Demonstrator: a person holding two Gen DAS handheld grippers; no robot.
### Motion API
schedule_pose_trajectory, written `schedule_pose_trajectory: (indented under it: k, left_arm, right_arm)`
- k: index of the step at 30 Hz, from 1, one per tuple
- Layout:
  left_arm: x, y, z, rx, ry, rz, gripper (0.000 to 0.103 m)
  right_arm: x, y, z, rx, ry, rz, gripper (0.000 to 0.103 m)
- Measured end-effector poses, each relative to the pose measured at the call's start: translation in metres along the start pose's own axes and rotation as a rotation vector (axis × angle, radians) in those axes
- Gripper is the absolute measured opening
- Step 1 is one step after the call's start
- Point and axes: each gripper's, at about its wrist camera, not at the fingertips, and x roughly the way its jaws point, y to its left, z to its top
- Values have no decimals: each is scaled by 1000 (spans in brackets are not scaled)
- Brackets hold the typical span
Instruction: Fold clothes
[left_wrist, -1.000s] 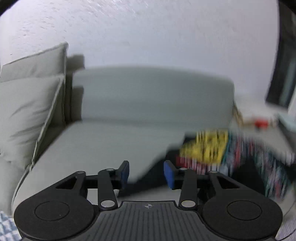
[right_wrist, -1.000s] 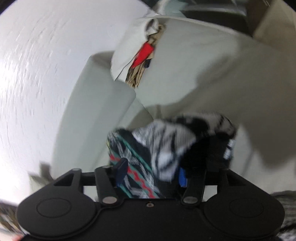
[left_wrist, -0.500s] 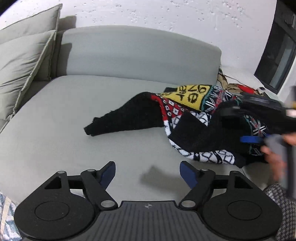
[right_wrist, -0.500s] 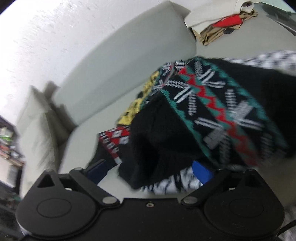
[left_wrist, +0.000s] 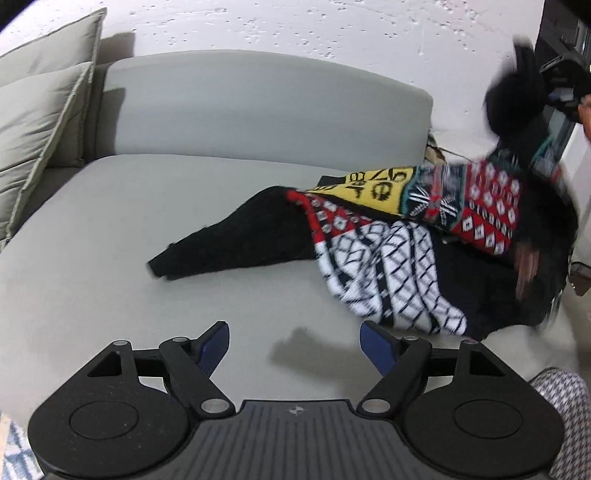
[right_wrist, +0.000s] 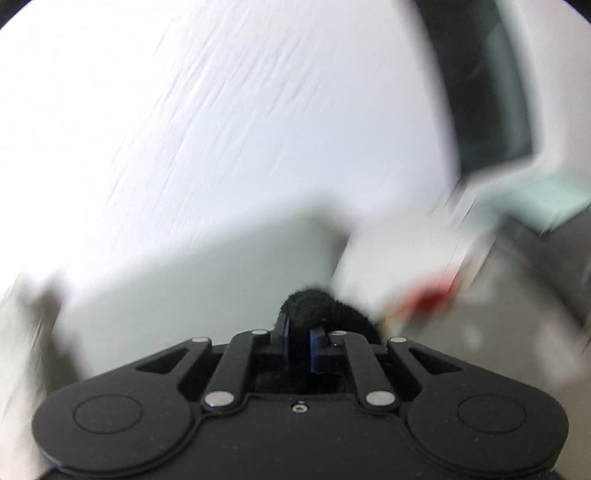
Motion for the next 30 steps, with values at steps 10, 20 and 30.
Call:
schedule_pose_trajectory:
  k: [10,20,30]
  left_arm:
    - [43,-16,0,-54,48,-82,76]
    - [110,-7,8,-302,38,-148,71]
    - [165,0,18,-432,106,-207,46]
  right_arm:
    - [-44,-109,-43,189,237,41,81]
    - [-79,-183,-144,313,350,131,65]
    - [-53,-216,-174,273,284,56,58]
